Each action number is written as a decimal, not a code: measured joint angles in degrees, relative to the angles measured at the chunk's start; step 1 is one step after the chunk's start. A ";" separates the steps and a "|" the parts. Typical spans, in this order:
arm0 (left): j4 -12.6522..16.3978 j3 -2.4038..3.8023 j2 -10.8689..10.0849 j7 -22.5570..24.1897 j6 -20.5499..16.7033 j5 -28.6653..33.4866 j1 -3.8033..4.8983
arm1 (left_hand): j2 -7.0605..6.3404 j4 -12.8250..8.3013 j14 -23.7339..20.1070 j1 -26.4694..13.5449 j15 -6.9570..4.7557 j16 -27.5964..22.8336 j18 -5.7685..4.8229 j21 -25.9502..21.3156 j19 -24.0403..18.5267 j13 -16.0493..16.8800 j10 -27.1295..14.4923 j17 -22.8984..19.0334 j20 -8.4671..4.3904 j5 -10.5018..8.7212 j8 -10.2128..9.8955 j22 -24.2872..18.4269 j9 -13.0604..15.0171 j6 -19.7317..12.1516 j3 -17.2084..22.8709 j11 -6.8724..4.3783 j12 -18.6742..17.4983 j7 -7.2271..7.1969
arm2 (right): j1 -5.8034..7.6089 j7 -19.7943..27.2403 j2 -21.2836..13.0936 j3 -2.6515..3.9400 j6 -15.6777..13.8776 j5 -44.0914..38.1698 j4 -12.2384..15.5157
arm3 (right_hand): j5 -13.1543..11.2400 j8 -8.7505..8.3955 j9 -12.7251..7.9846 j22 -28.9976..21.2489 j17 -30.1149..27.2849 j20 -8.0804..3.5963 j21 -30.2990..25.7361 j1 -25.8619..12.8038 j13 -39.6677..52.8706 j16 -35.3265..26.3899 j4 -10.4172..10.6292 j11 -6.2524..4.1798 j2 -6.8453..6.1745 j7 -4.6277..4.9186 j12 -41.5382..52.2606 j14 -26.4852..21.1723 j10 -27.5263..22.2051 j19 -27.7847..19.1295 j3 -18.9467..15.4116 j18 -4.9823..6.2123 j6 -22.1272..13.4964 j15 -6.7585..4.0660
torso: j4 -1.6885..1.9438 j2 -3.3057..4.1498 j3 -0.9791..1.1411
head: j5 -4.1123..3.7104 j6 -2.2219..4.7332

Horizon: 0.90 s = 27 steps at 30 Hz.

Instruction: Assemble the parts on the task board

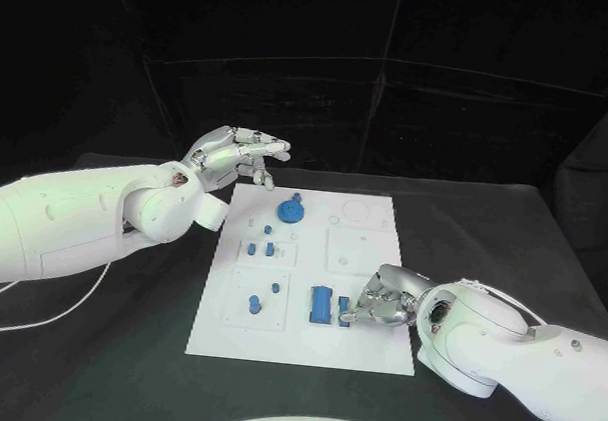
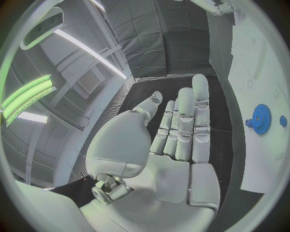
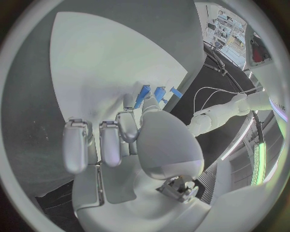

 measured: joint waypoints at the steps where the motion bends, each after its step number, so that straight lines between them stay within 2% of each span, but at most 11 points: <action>1: 0.01 0.00 0.00 0.00 0.00 0.00 0.00 | 0.00 0.00 0.00 0.00 0.00 0.00 0.00 0.00 0.00 0.00 0.00 0.00 0.00 0.00 0.00 0.00 0.00 0.00 0.00 0.00 0.00 0.00 | 0.01 0.01 0.08 0.02 0.00 -0.06 -0.11 | 0.19 0.13 0.00 0.00 0.00 0.00 0.00 0.11 0.01 0.00 -0.23 0.00 0.05 0.00 0.00 0.00 0.00 0.00 -0.12 0.00 0.01 0.00 | 0.01 0.00 0.01 | 0.02 -0.01; 7: 0.01 0.00 0.00 0.00 0.02 0.00 0.00 | 0.00 0.00 0.00 0.00 0.00 0.00 0.00 0.00 0.00 0.00 0.00 0.00 0.00 0.00 0.00 0.00 0.00 0.00 0.00 0.00 0.00 0.00 | 0.05 0.03 0.45 0.03 -0.08 -0.77 -0.45 | 0.68 -0.03 0.00 0.00 0.00 0.00 0.00 0.92 0.13 0.00 -0.82 0.00 0.17 -0.01 0.00 0.00 0.00 0.00 -0.11 0.00 0.19 0.00 | 0.04 0.00 0.02 | 0.09 -0.12; 14: -0.08 0.00 0.02 -0.01 0.04 0.00 0.00 | 0.00 0.00 0.00 0.00 0.00 0.00 0.00 0.00 0.00 0.00 0.00 0.00 0.00 0.00 0.00 0.01 0.00 0.00 0.00 0.00 0.00 0.00 | -0.01 0.11 0.46 -0.02 -0.09 -1.80 -0.39 | 0.68 -0.10 -0.18 0.00 0.00 0.00 0.00 1.96 0.03 0.00 -1.85 0.01 -0.31 0.00 -0.01 0.00 -0.01 0.00 -0.51 0.00 0.22 0.01 | -0.03 -0.05 0.04 | 0.14 -0.10; 23: -0.12 0.00 0.12 -0.01 0.07 0.00 0.00 | 0.00 0.00 0.00 0.00 0.00 0.00 0.00 0.00 0.00 0.00 0.00 0.00 0.00 0.00 0.00 0.01 0.00 0.00 0.00 0.00 0.00 0.00 | -0.11 0.52 0.12 -0.12 -1.15 -2.62 -0.24 | 1.62 -0.51 -0.61 0.00 0.00 0.00 -0.25 1.32 -0.03 0.00 -1.27 0.01 -0.21 -0.02 -0.14 0.00 -0.01 0.00 -1.57 0.00 0.17 0.01 | -0.08 -0.12 0.04 | -0.01 0.19; 27: -0.14 0.00 0.12 -0.01 0.08 0.00 0.00 | 0.00 0.00 0.00 0.00 0.00 0.00 0.00 0.00 0.00 0.00 0.00 0.00 0.00 0.00 0.00 0.01 0.00 0.00 0.00 0.00 0.00 0.00 | -0.15 1.61 -0.81 -0.16 -2.42 -1.15 -0.24 | 1.92 -0.52 -0.59 0.00 -0.01 0.00 -1.17 0.56 -0.87 -0.69 -1.10 0.32 -0.15 0.43 -1.39 0.00 -0.32 0.00 -2.08 0.00 -0.48 0.01 | -0.08 -0.12 0.03 | -0.02 0.48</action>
